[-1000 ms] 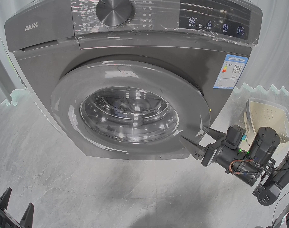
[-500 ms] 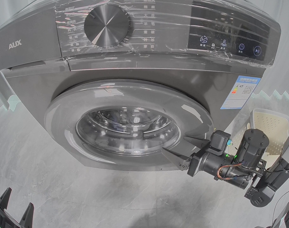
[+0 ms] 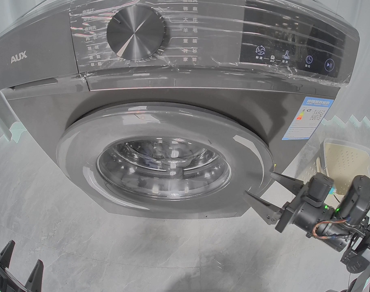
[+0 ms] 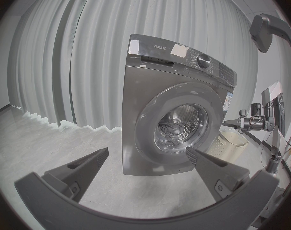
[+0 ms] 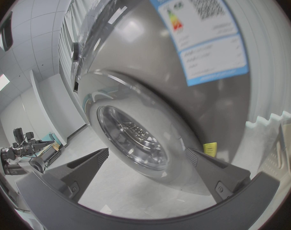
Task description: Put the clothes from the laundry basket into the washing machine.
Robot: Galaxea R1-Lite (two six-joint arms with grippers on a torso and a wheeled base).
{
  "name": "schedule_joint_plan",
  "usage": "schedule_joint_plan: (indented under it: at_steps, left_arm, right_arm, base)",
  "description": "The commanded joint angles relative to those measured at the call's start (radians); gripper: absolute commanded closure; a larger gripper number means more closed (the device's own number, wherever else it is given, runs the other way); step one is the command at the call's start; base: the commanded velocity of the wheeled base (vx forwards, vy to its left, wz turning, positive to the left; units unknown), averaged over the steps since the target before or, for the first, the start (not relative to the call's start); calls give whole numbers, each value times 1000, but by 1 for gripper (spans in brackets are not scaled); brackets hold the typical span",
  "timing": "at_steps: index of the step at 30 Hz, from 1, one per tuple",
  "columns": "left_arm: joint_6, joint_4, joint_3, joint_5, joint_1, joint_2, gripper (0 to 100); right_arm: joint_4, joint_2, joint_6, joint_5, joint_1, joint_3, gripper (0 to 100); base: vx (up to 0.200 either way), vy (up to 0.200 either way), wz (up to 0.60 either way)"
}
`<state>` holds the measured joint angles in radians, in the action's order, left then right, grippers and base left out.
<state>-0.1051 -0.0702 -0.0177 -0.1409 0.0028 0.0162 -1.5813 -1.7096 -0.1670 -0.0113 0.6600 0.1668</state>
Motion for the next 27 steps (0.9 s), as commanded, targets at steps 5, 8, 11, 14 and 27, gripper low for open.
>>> schedule_joint_plan:
  at_steps: [5,8,11,14,27]
  left_arm:
    - [-1,0,18,-2,-1,-16,0]
    - [-2,0,18,-2,-1,-16,0]
    - [-2,0,18,-2,-1,-16,0]
    - [-2,0,18,-2,-1,-16,0]
    - [-1,0,18,-2,-1,-16,0]
  right_arm:
    - [58,206,29,-9,-5,-167,0]
    - [92,272,34,5,-40,-167,0]
    - [139,317,35,7,-92,-167,0]
    - [198,370,37,11,-132,-167,0]
    - [572,746,61,77,-287,-167,0]
  base:
    - [0,0,0]
    - [0,0,0]
    - [0,0,0]
    - [0,0,0]
    - [0,0,0]
